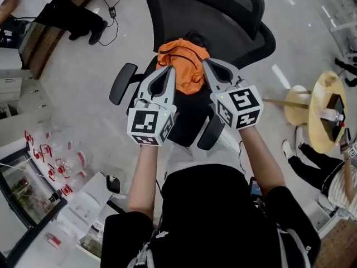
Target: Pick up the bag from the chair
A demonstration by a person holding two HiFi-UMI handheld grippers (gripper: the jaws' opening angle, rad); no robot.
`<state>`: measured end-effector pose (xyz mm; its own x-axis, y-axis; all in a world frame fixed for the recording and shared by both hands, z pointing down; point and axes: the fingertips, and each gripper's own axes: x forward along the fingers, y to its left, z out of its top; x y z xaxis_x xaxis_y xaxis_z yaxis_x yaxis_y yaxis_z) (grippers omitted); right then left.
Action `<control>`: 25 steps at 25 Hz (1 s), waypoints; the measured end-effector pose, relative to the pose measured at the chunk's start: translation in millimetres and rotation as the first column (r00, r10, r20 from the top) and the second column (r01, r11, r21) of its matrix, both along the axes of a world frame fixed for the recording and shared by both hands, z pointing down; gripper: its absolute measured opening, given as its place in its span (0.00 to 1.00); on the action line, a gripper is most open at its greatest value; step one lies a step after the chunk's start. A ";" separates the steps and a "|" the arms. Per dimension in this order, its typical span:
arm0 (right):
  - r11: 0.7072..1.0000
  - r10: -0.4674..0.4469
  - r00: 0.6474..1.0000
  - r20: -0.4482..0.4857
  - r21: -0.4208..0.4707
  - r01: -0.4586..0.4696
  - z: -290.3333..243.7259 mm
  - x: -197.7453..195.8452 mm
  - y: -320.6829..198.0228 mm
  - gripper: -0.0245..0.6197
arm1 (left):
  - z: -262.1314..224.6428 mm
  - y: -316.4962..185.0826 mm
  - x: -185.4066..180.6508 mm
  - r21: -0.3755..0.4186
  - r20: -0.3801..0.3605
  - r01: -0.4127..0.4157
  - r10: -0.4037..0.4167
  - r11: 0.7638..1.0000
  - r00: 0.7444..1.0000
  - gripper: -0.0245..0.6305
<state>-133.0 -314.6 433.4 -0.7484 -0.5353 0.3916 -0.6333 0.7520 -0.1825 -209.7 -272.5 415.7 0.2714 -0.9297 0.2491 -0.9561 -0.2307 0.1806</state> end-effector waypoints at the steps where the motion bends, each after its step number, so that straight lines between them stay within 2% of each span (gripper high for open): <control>1: 1.000 0.010 1.000 -0.006 -0.005 -0.010 5.4 -2.2 -2.2 0.04 | 6.3 -2.1 -3.8 -0.007 -0.004 -0.012 0.012 1.000 1.000 0.05; 10: 0.991 0.100 0.991 -0.083 -0.083 -0.107 66.3 5.3 -14.1 0.04 | 69.8 -21.2 -11.6 -0.110 -0.024 -0.136 0.134 0.985 0.991 0.05; 18: 0.979 0.156 0.979 -0.128 -0.114 -0.170 112.2 9.2 -29.1 0.04 | 117.4 -37.7 -8.5 -0.166 0.026 -0.250 0.257 0.954 0.966 0.05; 22: 0.980 0.152 0.978 -0.143 -0.107 -0.168 134.4 9.0 -36.5 0.04 | 139.8 -46.6 -12.7 -0.185 0.019 -0.278 0.286 0.943 0.958 0.05; 25: 0.978 0.146 0.978 -0.149 -0.127 -0.165 150.4 6.7 -40.4 0.04 | 153.4 -54.5 -20.1 -0.196 0.042 -0.272 0.285 0.942 0.958 0.05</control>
<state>-126.3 -355.1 583.8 -0.5940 -0.5743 0.5634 -0.7667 0.6162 -0.1801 -229.8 -327.1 569.1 0.4887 -0.7548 0.4376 -0.8701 -0.4580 0.1819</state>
